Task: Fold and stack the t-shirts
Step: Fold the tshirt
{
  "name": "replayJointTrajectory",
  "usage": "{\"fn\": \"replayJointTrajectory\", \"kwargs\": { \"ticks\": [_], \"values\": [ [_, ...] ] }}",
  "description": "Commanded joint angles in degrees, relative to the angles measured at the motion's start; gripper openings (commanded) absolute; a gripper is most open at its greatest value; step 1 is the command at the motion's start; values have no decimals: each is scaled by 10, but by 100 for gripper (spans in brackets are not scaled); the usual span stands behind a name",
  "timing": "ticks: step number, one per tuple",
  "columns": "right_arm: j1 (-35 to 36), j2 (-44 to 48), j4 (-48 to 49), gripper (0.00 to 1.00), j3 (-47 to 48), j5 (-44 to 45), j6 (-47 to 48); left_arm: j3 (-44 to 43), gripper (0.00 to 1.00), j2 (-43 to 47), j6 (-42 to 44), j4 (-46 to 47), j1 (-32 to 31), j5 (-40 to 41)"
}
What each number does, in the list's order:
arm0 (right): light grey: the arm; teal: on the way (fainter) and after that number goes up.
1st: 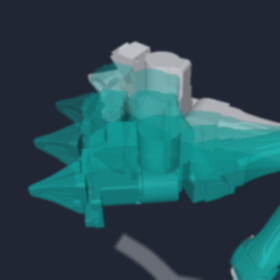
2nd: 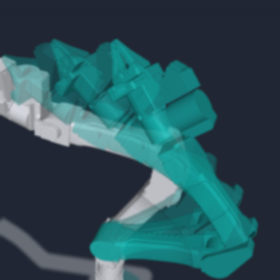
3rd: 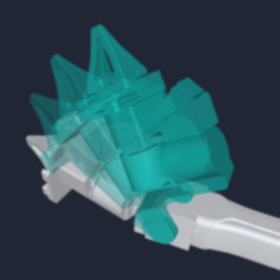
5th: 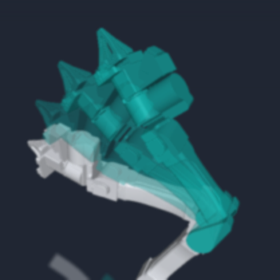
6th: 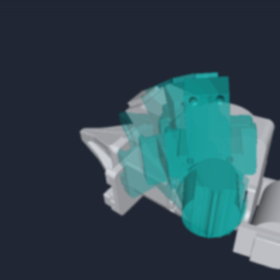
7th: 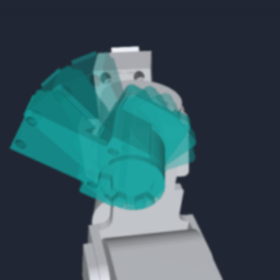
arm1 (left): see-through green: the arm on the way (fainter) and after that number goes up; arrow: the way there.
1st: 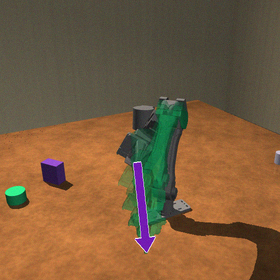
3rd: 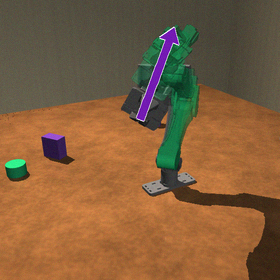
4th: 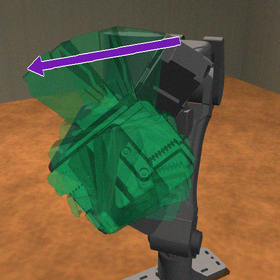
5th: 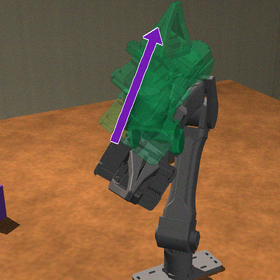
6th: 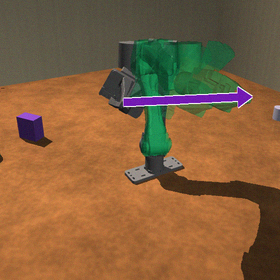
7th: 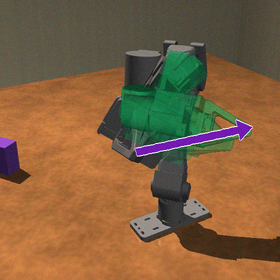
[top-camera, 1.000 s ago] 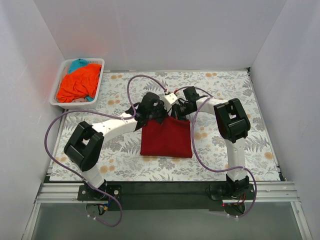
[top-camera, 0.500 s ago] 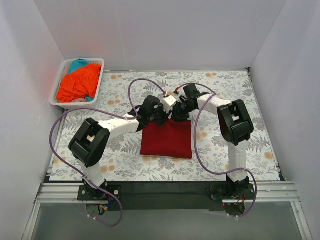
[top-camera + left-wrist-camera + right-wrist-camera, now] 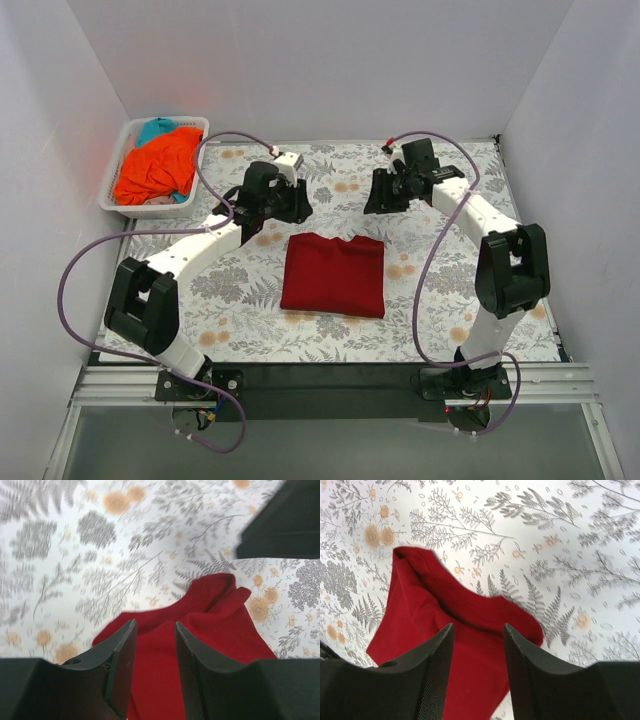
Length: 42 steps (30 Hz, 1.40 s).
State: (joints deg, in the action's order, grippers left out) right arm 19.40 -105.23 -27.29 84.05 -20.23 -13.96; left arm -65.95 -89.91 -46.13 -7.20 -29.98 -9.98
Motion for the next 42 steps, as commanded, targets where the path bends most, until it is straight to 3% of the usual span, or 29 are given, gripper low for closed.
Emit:
{"fn": "replayJointTrajectory", "kwargs": {
  "ticks": [1, 10, 21, 42],
  "values": [
    [-6, 54, -21, 50, -59, -4, 8, 7, 35, 1, -98, -83, 31, -51],
    [-6, 84, 46, 50, -188, -16, -4, 36, 34, -40, -174, -97, 77, -94],
    [-7, 49, 65, 51, -200, -13, -1, 7, 31, -128, -191, -96, 86, -94],
    [-33, 75, 49, 58, -201, -9, 4, -35, 31, -174, -195, -91, 87, -80]
  ]
}}
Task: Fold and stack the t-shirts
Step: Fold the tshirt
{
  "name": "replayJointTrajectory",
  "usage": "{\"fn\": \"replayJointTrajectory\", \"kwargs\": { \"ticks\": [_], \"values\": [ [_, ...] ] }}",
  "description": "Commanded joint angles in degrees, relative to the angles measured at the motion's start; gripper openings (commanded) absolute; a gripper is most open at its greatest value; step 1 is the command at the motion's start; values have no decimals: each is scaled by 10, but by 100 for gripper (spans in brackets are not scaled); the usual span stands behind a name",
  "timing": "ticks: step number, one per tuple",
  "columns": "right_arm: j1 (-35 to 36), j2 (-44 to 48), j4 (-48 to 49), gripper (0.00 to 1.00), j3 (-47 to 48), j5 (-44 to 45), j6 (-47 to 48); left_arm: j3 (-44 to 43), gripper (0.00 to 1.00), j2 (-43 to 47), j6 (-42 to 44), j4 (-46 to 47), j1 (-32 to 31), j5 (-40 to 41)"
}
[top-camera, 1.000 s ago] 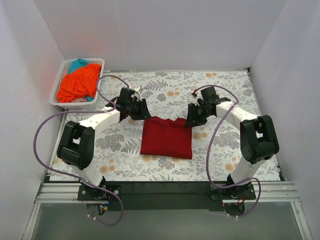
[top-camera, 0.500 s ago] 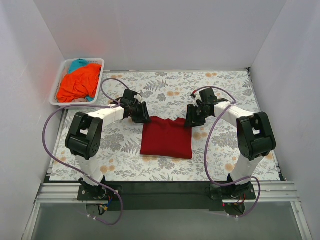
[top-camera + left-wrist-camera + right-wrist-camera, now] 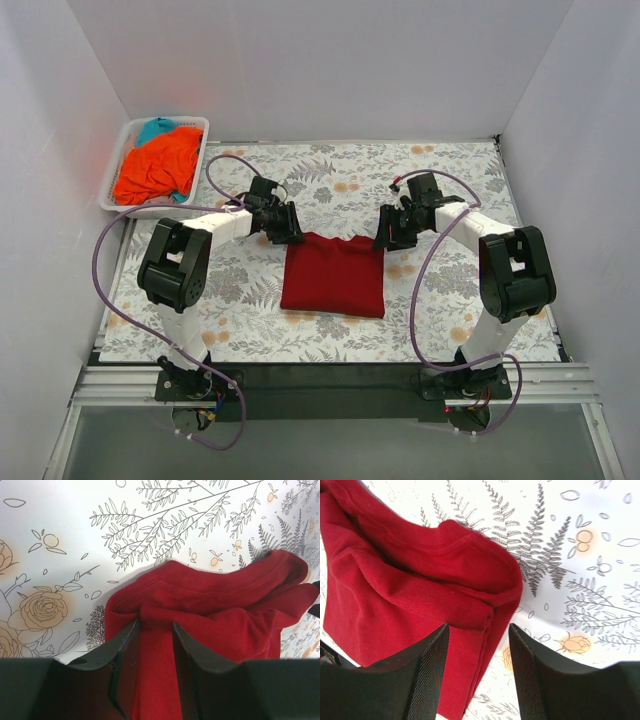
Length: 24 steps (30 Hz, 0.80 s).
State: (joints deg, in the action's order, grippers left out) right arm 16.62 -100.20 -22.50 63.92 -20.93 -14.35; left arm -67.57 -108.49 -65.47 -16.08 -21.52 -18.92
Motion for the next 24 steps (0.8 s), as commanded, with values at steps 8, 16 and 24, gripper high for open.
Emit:
{"fn": "replayJointTrajectory", "kwargs": {
  "ticks": [8, 16, 24],
  "values": [
    [-5, -6, 11, 57, 9, -24, 7, -20, 31, 5, -1, -13, 2, 17],
    [-5, -11, 19, 31, 10, -44, 4, -35, 32, -7, -8, -22, 2, 27],
    [-5, -15, 25, 9, 9, -49, 2, -39, 33, -21, -16, -24, 2, 12]
  ]
}}
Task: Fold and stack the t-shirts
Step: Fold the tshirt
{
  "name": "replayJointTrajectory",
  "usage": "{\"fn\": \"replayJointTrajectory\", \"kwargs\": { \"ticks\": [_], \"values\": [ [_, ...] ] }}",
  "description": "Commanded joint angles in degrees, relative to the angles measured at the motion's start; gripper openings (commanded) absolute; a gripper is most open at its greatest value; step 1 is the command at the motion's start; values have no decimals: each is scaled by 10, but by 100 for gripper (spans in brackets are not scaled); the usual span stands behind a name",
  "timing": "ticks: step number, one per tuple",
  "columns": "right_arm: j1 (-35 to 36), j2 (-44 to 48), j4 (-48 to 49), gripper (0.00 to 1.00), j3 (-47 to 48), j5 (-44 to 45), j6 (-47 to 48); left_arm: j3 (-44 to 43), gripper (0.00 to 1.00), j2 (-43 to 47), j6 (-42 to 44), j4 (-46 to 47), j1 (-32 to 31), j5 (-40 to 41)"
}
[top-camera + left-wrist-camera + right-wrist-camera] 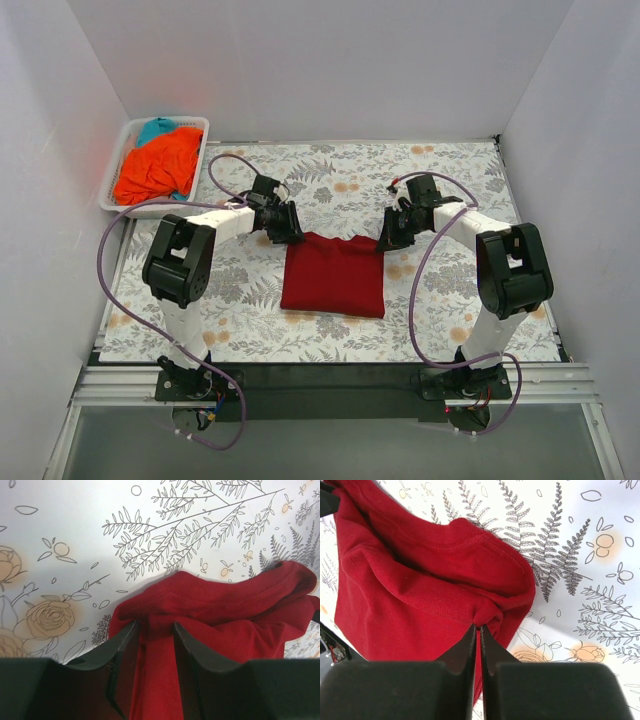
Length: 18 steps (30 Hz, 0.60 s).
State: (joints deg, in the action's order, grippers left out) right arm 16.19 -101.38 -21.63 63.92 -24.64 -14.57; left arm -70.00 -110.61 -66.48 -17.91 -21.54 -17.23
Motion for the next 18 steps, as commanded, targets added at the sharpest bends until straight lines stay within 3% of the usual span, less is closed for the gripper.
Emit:
{"fn": "replayJointTrajectory", "kwargs": {
  "ticks": [1, 3, 7, 12, 18],
  "values": [
    [-1, -3, 16, 8, 9, -13, 4, -13, 32, 0, -7, -3, 3, -9],
    [-1, -3, 14, 2, 8, -12, 6, -11, 30, 3, -9, 2, 3, -8],
    [0, 0, 15, 1, 8, -10, 6, -8, 14, 20, -8, 9, 3, -2],
    [-1, 9, 15, 1, 9, -6, 2, -1, 0, 53, -6, 9, 3, 15],
    [-1, 29, 14, 1, 5, 12, -3, 7, 0, 96, -1, 0, 3, 49]
  ]
}}
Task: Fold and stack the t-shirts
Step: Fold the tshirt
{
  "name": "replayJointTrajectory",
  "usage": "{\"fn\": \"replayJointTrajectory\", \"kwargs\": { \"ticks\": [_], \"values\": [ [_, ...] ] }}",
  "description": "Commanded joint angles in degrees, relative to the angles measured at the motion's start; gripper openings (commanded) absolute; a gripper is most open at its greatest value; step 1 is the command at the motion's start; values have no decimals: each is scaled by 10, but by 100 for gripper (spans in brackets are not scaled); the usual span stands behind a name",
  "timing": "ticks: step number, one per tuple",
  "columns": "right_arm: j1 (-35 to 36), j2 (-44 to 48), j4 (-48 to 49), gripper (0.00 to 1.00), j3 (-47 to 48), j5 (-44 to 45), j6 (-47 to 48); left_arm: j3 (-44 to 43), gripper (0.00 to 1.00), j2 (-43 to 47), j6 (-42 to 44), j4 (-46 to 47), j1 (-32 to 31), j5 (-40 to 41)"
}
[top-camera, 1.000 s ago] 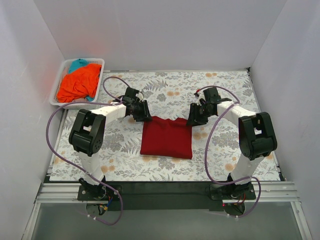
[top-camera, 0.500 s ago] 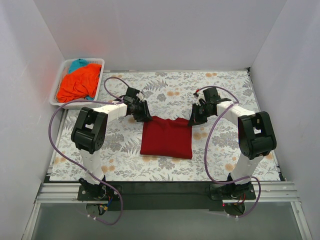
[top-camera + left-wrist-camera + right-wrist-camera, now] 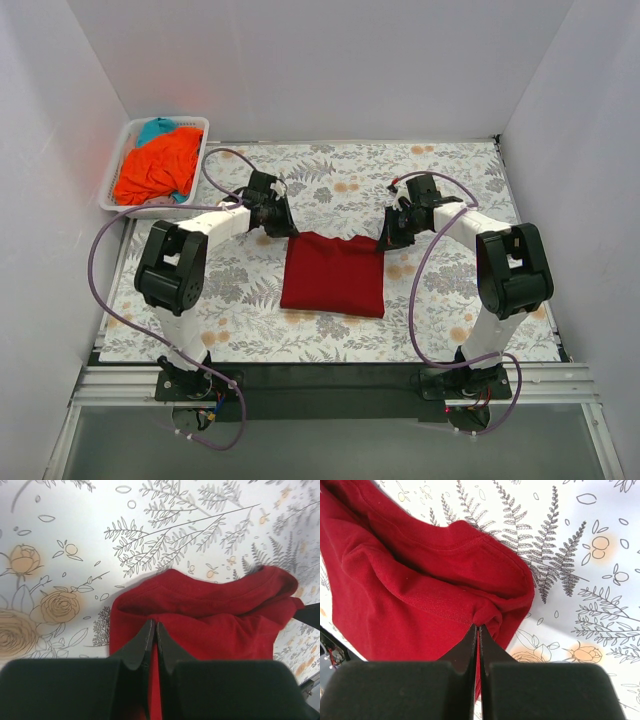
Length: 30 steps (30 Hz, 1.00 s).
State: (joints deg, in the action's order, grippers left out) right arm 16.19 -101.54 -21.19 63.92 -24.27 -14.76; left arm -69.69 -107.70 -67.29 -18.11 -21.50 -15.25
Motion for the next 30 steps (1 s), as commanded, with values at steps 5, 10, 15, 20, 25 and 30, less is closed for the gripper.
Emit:
{"fn": "replayJointTrajectory", "kwargs": {
  "ticks": [5, 10, 15, 20, 25, 30],
  "values": [
    [-1, 47, 11, 1, 3, 22, -6, 16, 0, 92, 23, -1, 2, 64],
    [-4, 66, 11, 1, 4, 53, -11, 15, 0, 87, 35, 4, 2, 94],
    [-12, 84, 10, 1, 10, 56, -13, -1, 0, 65, 45, 11, 1, 97],
    [-18, 89, 11, 1, 10, 80, -16, -13, 0, 45, 51, 23, 1, 107],
    [-19, 31, 25, 1, 25, 108, -13, -32, 0, 19, 50, 32, 2, 128],
    [-19, -23, 45, 1, 45, 139, -17, -54, 0, -21, 44, 37, 9, 167]
  ]
}}
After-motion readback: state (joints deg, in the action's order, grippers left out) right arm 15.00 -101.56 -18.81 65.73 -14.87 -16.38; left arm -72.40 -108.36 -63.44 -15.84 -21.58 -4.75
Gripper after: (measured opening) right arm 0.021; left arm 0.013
